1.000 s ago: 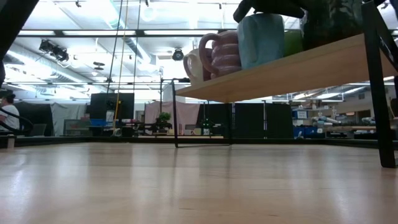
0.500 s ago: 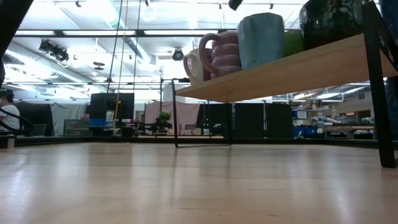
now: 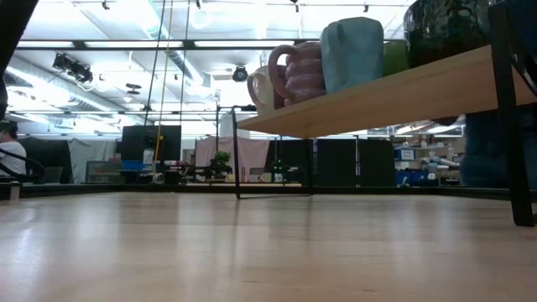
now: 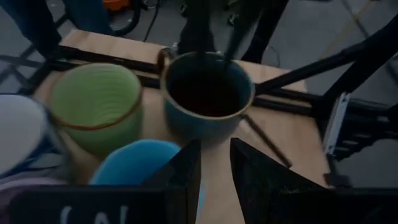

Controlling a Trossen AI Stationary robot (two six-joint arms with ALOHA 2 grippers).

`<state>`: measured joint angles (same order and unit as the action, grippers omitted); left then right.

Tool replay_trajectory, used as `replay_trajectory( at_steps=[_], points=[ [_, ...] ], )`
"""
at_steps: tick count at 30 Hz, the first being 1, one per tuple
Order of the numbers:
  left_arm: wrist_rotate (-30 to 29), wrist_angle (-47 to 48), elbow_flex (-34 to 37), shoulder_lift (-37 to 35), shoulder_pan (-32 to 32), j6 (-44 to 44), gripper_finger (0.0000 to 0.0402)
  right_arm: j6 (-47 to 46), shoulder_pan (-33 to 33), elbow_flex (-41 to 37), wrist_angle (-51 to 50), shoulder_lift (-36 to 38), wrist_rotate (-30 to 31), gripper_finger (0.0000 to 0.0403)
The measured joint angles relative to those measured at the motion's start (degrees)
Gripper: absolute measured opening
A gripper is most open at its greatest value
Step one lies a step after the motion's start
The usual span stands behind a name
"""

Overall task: Place coffee mugs
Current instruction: Put the brown mug on the shelf

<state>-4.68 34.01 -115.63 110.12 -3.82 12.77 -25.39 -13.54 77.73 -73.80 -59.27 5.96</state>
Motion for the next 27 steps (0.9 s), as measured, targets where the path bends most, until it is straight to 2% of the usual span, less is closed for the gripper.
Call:
replay_trajectory(
  at_steps=[4,9,15,27],
  points=[
    [-1.11,2.0,0.02,-1.59,1.19,-3.82,0.0091,-1.07,0.31,0.0,0.19,-3.85,-2.06,0.0118],
    [-6.77,3.84,-0.01,-2.37,1.18,-11.26,0.0091,-4.96,1.02,0.0,0.48,-6.86,-3.31,0.0124],
    [-6.19,3.62,0.02,-2.42,1.05,-17.35,0.0091,-6.18,2.3,0.0,-1.72,-8.08,-1.96,0.0148],
    [-8.01,6.17,0.0,-3.46,0.6,-19.45,0.0091,-8.14,5.87,0.0,-6.78,-8.08,-0.68,0.0158]
  ],
)
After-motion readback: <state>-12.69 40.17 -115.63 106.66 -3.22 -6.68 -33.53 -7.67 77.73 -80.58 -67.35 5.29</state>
